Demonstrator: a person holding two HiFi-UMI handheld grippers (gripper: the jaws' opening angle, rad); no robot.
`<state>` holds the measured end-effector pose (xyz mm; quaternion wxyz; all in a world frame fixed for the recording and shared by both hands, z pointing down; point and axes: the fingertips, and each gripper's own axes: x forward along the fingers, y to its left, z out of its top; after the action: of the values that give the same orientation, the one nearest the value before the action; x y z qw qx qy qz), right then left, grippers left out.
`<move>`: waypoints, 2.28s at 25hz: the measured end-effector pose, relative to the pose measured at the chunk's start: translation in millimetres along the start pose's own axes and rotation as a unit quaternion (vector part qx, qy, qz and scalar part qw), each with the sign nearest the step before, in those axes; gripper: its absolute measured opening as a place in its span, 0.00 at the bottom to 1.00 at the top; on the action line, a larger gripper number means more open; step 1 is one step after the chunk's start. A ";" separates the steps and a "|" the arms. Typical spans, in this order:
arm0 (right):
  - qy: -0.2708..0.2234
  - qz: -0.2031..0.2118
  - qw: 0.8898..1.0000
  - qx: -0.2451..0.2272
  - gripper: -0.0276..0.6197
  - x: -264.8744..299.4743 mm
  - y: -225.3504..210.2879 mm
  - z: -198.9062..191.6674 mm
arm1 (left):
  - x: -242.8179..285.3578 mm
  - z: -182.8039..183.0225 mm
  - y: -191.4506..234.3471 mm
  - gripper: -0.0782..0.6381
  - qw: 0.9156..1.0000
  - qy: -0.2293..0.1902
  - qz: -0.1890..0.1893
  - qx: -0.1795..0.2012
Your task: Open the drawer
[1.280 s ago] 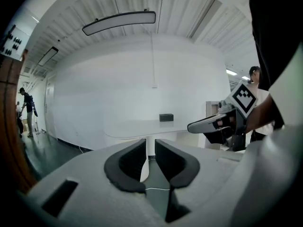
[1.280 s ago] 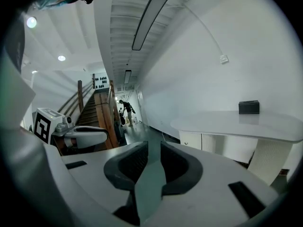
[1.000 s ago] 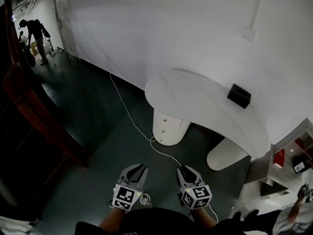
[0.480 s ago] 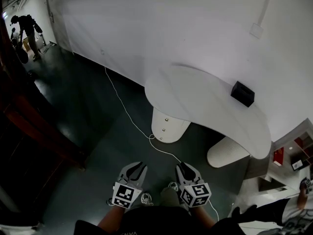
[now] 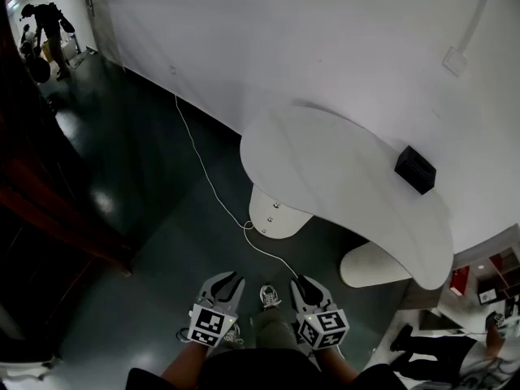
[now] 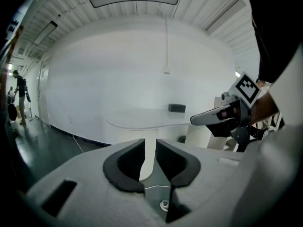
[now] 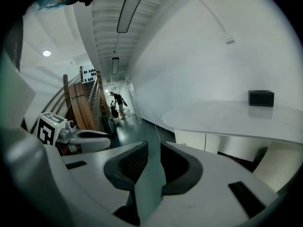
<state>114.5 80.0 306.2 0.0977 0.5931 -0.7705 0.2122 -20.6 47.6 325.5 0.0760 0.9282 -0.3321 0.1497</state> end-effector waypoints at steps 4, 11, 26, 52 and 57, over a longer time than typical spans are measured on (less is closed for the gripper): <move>0.023 0.015 1.000 -0.008 0.15 23.6 -23.5 -0.8 | 40.6 -10.0 6.6 0.21 1.000 0.014 0.000 -0.015; 0.052 0.033 0.998 -0.012 0.15 71.7 -67.0 -10.1 | 121.0 -34.8 26.2 0.24 0.999 0.028 0.007 -0.026; 0.108 0.049 0.993 -0.020 0.15 123.2 -115.3 -77.8 | 251.7 -108.1 63.3 0.27 0.996 0.027 0.034 -0.077; 0.153 0.072 0.985 -0.024 0.15 164.2 -151.6 -130.6 | 381.6 -142.8 88.2 0.38 0.997 -0.003 0.034 -0.068; 0.165 0.077 0.983 -0.022 0.15 168.7 -155.5 -143.8 | 393.5 -138.3 91.0 0.39 0.998 -0.010 0.029 -0.051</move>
<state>201.7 -35.7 535.0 0.2202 0.4860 -0.7919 0.2969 178.8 -222.6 589.0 0.1157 0.9145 -0.3670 0.1252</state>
